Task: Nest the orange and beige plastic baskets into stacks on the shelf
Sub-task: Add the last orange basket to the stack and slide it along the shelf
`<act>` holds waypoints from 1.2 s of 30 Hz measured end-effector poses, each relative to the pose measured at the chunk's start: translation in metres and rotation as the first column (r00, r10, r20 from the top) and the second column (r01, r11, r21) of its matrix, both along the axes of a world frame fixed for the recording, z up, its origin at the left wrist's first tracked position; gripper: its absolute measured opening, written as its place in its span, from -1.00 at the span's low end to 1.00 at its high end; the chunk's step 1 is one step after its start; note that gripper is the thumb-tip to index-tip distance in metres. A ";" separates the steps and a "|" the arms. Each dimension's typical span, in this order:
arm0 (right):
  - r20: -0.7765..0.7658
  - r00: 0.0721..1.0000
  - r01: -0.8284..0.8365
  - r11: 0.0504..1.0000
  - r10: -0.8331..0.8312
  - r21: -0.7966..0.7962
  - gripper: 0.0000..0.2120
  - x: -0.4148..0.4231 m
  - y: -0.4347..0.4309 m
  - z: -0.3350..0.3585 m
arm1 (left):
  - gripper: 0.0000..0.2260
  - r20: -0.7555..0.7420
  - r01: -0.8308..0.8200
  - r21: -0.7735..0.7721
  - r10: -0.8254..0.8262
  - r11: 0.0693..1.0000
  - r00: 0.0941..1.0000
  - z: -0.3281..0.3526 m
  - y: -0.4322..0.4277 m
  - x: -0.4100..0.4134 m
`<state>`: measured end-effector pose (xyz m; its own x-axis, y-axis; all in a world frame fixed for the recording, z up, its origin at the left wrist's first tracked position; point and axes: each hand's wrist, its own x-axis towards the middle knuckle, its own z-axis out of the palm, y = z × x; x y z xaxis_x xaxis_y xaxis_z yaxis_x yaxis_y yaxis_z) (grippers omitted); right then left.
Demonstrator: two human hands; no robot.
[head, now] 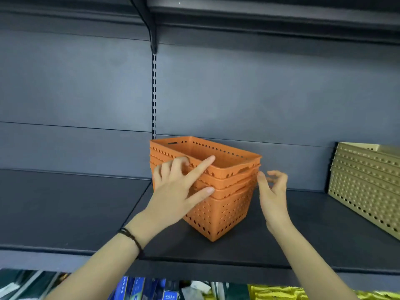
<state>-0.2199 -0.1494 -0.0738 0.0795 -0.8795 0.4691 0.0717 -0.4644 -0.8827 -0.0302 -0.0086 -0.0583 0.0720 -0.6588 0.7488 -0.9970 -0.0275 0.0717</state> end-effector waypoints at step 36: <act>0.025 0.950 -0.308 0.949 0.311 -0.072 -0.51 0.029 -0.010 0.017 | -0.40 -0.870 0.133 -0.325 -0.351 0.936 0.347 -0.002 0.000 0.050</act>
